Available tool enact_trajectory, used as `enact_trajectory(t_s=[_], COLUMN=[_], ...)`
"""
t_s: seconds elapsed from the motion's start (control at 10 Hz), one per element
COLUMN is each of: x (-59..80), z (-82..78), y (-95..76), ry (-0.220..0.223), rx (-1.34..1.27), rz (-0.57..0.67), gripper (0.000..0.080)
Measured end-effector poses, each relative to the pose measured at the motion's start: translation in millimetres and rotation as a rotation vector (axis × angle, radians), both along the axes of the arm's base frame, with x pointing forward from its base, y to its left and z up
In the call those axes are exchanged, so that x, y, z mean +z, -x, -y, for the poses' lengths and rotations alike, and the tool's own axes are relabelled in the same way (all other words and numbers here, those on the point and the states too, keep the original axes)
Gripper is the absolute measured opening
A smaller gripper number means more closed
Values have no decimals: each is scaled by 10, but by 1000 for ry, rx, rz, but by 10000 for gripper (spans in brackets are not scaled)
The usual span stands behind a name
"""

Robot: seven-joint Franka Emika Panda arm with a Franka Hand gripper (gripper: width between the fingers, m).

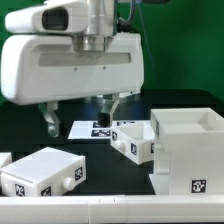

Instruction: Assemble drawer

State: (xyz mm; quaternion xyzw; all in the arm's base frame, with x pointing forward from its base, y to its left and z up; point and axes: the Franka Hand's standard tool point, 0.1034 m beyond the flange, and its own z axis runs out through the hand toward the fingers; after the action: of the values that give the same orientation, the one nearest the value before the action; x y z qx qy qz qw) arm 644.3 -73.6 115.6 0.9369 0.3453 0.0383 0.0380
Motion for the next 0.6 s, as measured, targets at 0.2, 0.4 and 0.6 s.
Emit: enact_trajectory(t_s=[0.2, 0.4, 0.6], x=[-9, -51, -161], z=[3, -15, -23], y=[-17, 11, -19], ry=[0, 3, 32], rx=[-6, -12, -40], rz=[2, -26, -97], gripper=[649, 649, 649])
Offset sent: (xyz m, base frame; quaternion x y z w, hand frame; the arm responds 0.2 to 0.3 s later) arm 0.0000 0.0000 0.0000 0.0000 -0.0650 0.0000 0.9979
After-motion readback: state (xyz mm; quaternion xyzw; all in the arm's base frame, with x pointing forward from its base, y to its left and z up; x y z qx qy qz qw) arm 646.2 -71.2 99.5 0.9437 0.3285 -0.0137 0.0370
